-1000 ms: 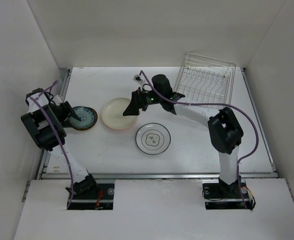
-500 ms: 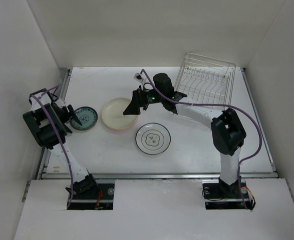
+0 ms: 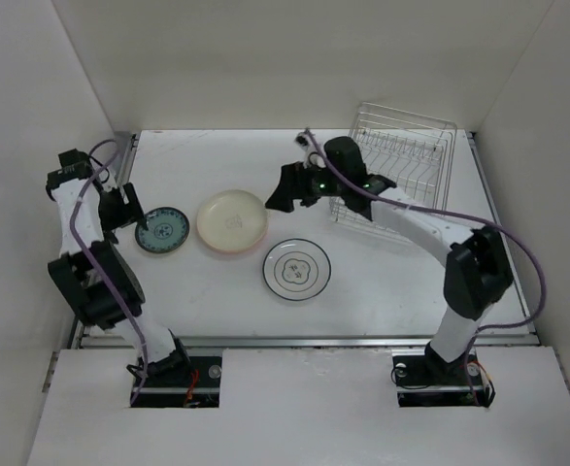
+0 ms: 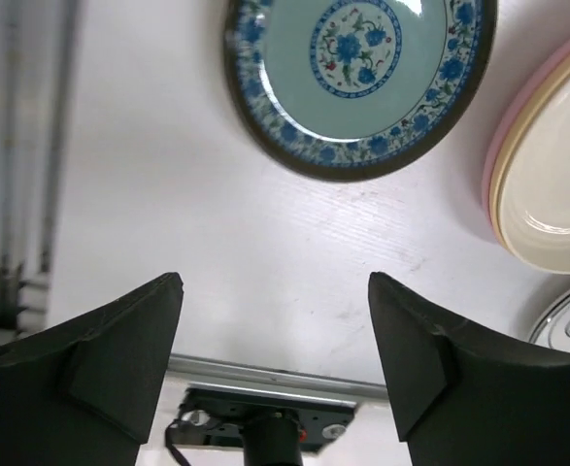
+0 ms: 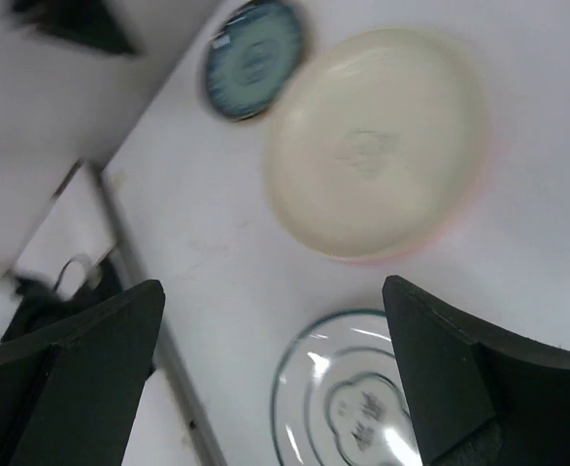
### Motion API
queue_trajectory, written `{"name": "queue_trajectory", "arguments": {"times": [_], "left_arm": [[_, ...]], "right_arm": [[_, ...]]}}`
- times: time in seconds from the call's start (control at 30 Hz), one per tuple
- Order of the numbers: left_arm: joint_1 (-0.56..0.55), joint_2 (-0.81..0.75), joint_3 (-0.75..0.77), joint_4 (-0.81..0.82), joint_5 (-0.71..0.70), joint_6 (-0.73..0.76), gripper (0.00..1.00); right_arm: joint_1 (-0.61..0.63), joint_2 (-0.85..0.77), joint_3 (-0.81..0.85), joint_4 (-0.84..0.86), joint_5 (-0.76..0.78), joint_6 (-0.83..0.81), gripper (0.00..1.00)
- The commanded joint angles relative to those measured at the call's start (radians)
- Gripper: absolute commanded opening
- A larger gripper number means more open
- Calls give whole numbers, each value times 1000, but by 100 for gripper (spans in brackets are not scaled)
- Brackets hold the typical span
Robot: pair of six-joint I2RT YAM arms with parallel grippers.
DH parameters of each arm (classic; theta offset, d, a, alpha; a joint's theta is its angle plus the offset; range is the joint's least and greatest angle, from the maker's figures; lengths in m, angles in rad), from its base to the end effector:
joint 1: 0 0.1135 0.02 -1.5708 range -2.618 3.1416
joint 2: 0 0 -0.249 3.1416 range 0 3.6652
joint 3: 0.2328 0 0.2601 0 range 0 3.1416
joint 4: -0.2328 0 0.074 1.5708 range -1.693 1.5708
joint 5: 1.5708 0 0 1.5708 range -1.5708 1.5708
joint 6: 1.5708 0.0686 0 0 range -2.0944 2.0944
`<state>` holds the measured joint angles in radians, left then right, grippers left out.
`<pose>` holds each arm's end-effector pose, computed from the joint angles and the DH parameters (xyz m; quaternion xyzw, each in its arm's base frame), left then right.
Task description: Unload the plates from the dish rack
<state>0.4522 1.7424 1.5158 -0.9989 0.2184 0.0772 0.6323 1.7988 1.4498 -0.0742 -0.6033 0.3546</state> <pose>0.3396 0.1484 0.2278 -0.1641 0.9656 -0.0590 0.1929 0.3429 0.2995 0.2723 -0.2707 0.7719 0.4653 0.3383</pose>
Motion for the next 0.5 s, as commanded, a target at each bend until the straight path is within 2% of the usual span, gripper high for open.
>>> {"name": "queue_trajectory", "arguments": {"times": [0.0,0.03,0.07,0.13,0.2,0.33,0.4,0.47], "left_arm": [[5,-194,-48,29,-112,19,75],[5,-222,-57,29,-164,19,77],[5,-263,-71,39,-189,19,80],[5,-291,-71,39,-230,6,87],[5,-323,-80,39,-303,-20,87],[14,-398,-106,68,-438,-114,89],[14,-440,-127,97,-499,-123,92],[14,-506,-164,138,-534,-134,96]], "right_arm": [[-97,-177,-8,-216,432,6,100],[-111,-202,-8,-278,591,30,100],[-135,-222,-8,-333,875,56,100],[-160,-283,-22,-451,1076,92,100],[-178,-326,-49,-504,1282,118,100],[-178,-473,-115,-613,1589,263,100],[-178,-527,-144,-639,1693,357,100],[-178,-588,-167,-639,1703,368,100]]}}
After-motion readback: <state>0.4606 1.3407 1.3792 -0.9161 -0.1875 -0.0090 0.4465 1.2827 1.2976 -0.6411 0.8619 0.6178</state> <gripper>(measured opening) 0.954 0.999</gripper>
